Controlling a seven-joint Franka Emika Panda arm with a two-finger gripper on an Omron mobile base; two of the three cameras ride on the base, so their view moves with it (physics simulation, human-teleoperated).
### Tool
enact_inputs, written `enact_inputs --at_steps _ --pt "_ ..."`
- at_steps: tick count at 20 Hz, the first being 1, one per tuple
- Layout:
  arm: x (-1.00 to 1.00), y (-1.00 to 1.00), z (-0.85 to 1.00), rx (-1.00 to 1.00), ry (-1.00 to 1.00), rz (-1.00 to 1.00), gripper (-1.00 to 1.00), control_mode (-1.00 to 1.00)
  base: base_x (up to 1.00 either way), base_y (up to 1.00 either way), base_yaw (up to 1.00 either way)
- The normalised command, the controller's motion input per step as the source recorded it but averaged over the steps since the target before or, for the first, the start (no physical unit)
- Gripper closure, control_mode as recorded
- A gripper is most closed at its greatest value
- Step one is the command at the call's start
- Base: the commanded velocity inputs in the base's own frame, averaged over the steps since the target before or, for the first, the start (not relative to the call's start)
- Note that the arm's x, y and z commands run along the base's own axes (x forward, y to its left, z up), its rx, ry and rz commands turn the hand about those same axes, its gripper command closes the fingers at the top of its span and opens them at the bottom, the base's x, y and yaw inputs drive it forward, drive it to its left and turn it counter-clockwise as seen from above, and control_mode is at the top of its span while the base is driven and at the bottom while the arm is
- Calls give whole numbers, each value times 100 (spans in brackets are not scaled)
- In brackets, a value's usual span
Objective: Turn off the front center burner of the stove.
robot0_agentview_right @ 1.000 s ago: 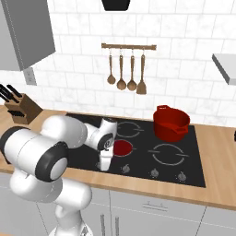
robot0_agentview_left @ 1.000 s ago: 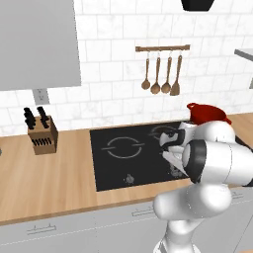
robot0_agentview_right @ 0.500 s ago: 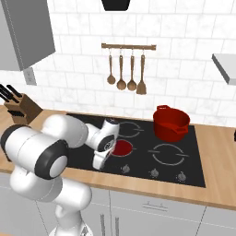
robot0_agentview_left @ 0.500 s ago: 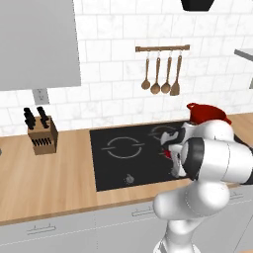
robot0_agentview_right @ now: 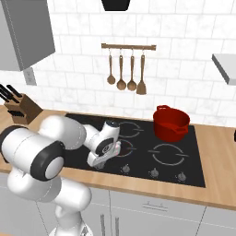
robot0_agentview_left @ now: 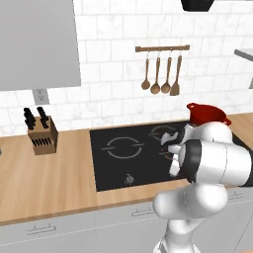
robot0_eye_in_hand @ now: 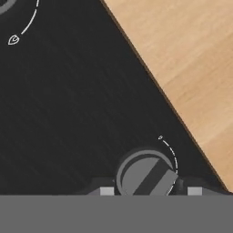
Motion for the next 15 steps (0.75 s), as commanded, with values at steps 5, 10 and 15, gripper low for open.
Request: enact_inputs --at_steps 5,10,15 --pt "70 43 -3 -1 0 -73 100 -100 0 0 0" --pt "60 32 -5 -2 0 -78 100 -100 0 0 0" --pt "55 22 -6 -1 0 -83 100 -100 0 0 0"
